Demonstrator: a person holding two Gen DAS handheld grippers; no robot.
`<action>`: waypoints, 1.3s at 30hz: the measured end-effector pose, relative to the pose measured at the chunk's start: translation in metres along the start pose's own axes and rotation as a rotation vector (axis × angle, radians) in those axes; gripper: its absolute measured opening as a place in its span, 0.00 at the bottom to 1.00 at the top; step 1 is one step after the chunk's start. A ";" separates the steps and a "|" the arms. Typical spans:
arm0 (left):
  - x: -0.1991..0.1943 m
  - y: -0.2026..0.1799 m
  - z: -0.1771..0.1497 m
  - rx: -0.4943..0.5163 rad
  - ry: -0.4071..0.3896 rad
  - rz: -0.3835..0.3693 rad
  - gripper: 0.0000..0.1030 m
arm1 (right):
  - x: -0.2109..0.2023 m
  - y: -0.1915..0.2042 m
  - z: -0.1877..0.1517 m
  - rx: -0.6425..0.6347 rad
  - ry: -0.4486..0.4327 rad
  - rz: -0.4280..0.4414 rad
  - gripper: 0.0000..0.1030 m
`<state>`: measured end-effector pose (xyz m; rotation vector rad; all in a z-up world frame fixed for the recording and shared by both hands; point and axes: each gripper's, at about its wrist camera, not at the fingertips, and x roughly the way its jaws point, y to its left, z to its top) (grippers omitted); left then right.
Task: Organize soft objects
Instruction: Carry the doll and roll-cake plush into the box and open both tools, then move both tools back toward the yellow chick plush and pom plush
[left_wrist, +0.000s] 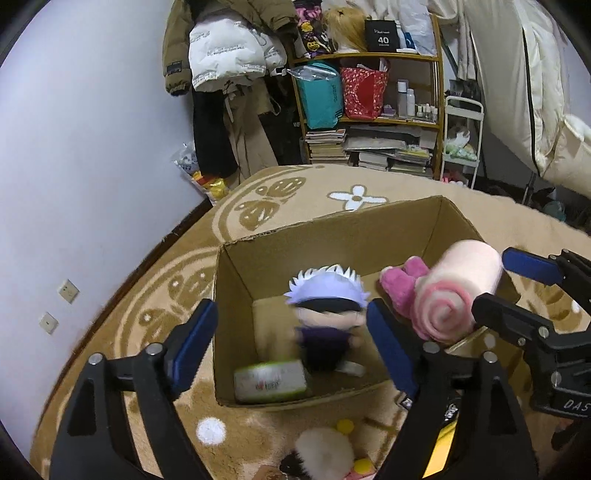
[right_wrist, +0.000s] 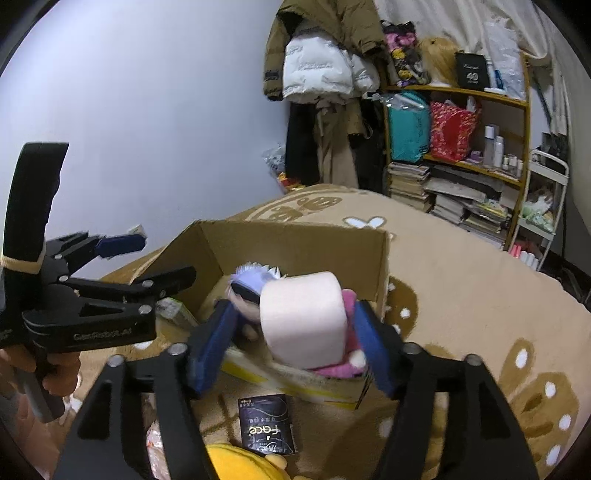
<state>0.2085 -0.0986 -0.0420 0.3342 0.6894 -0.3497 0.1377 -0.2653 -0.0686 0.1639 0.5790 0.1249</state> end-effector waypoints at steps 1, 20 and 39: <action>0.000 0.002 0.000 -0.014 0.006 -0.005 0.87 | -0.002 0.000 0.001 0.007 -0.009 -0.005 0.82; -0.046 0.022 -0.004 -0.051 0.008 0.034 1.00 | -0.033 0.001 0.012 0.039 -0.048 -0.035 1.00; -0.113 0.032 -0.039 -0.110 0.064 0.071 1.00 | -0.072 0.015 -0.004 0.041 -0.001 -0.059 1.00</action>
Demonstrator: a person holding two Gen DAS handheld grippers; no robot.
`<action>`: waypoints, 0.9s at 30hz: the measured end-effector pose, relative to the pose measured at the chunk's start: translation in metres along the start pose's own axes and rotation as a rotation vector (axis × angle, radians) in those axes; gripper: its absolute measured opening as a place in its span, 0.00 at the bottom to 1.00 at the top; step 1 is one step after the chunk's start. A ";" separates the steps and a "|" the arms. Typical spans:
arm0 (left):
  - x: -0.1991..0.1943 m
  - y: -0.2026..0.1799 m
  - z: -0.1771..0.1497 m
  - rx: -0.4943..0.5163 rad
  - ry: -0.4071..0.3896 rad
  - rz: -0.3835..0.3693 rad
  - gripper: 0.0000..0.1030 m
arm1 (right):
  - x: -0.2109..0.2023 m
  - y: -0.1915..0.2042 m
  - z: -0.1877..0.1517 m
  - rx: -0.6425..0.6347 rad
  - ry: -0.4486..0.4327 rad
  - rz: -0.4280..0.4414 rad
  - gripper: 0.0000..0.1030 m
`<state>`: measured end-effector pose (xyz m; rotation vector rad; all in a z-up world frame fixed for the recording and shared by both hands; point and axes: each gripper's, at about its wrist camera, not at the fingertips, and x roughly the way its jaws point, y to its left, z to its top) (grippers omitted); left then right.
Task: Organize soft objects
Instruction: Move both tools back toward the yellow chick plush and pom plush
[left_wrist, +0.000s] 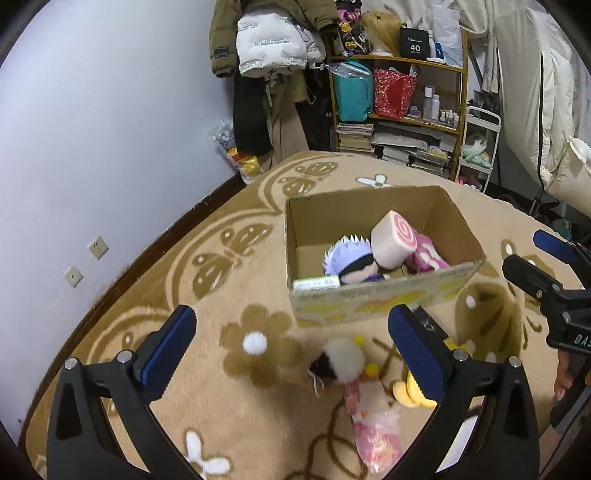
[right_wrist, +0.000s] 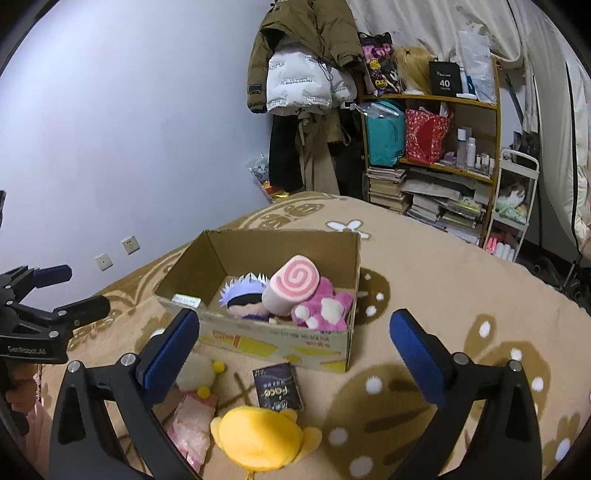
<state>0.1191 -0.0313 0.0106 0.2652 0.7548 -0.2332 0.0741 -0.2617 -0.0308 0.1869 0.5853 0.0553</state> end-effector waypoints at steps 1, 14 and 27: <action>-0.003 0.001 -0.005 -0.009 0.006 0.000 1.00 | -0.002 -0.001 -0.003 0.004 0.006 0.001 1.00; -0.008 0.006 -0.043 -0.074 0.107 -0.026 1.00 | -0.009 0.010 -0.039 -0.012 0.062 0.022 1.00; 0.012 0.006 -0.064 -0.104 0.208 -0.049 1.00 | 0.015 0.029 -0.072 -0.081 0.148 0.044 1.00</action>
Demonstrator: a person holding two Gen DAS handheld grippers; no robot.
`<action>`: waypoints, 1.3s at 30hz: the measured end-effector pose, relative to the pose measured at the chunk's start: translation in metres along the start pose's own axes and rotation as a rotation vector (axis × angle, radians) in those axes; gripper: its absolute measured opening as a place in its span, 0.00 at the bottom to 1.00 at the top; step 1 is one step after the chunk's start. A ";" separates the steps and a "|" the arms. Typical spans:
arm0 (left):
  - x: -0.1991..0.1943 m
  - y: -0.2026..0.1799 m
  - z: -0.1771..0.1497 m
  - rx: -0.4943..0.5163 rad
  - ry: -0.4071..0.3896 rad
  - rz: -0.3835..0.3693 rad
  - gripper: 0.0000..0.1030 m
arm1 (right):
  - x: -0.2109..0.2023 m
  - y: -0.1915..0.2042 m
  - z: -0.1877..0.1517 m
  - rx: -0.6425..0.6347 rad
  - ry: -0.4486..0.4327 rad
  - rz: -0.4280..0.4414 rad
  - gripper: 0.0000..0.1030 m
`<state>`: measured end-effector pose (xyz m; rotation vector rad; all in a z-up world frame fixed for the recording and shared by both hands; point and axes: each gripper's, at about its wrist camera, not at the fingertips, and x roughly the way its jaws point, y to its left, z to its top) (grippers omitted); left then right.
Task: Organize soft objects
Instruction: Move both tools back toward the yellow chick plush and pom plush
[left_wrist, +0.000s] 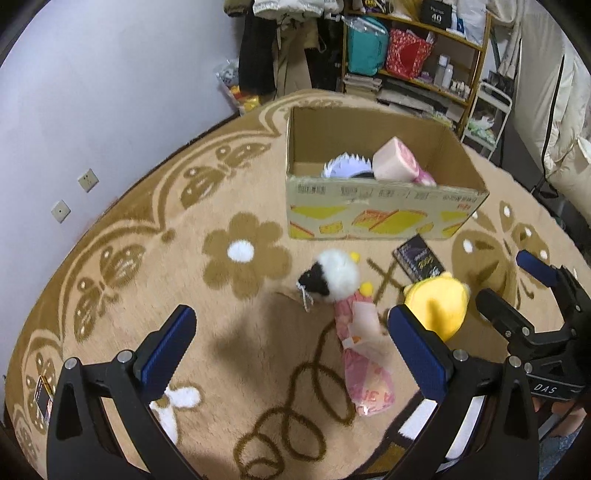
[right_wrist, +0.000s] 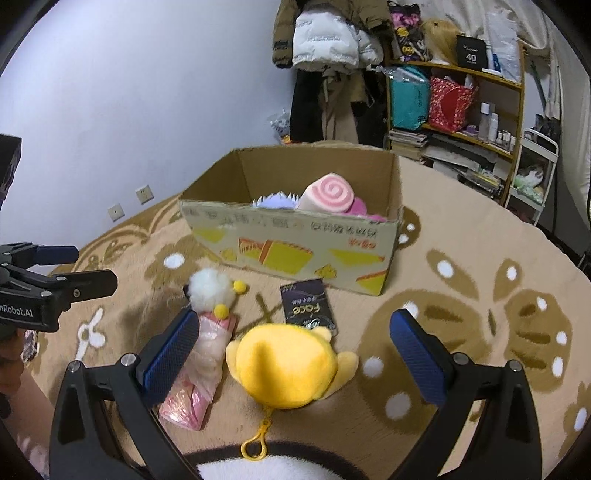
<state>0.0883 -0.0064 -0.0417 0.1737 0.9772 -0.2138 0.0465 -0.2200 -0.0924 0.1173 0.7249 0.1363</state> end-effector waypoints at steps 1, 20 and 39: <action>0.003 -0.001 -0.001 0.003 0.012 0.000 1.00 | 0.003 0.002 -0.001 -0.012 0.008 0.000 1.00; 0.059 -0.021 -0.005 0.045 0.162 -0.044 1.00 | 0.055 0.002 -0.030 -0.020 0.169 0.009 1.00; 0.097 -0.032 -0.008 0.054 0.231 -0.022 1.00 | 0.087 0.010 -0.050 -0.055 0.274 -0.002 1.00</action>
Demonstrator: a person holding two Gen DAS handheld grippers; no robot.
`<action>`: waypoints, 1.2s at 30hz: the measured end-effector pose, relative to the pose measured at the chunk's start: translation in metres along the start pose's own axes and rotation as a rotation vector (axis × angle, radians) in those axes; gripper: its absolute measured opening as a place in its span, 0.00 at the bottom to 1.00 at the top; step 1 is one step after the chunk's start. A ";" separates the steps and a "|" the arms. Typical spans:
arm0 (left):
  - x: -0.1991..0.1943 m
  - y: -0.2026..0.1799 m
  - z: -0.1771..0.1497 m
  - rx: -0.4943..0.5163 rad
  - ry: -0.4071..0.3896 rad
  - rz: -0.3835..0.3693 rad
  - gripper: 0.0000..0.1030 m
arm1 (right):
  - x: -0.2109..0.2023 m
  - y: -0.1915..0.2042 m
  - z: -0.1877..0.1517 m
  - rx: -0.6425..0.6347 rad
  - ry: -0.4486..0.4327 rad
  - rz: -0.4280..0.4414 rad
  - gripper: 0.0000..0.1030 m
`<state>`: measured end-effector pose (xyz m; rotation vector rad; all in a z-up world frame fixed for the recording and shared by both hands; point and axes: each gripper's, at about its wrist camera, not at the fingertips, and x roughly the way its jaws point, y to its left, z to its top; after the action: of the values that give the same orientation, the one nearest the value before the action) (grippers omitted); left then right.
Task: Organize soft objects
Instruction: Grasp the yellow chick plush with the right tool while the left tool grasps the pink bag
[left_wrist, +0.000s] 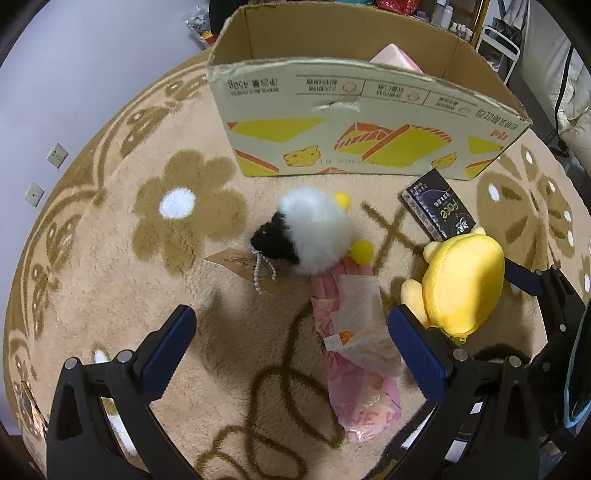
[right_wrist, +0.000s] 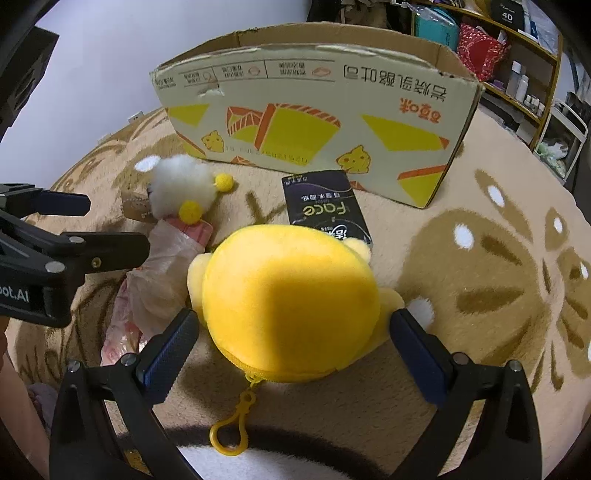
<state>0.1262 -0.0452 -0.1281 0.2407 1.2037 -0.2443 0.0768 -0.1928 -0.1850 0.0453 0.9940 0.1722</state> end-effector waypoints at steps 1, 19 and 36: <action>0.002 0.000 0.000 -0.001 0.004 -0.003 1.00 | 0.001 0.001 0.000 0.000 0.003 0.000 1.00; 0.036 -0.011 0.006 0.004 0.062 0.024 0.99 | 0.022 0.009 0.004 -0.002 0.023 -0.014 1.00; 0.056 -0.007 0.008 -0.044 0.102 -0.023 0.93 | 0.021 0.007 0.001 -0.004 0.022 -0.023 1.00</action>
<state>0.1504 -0.0577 -0.1778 0.2031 1.3120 -0.2270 0.0879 -0.1826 -0.2006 0.0287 1.0158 0.1535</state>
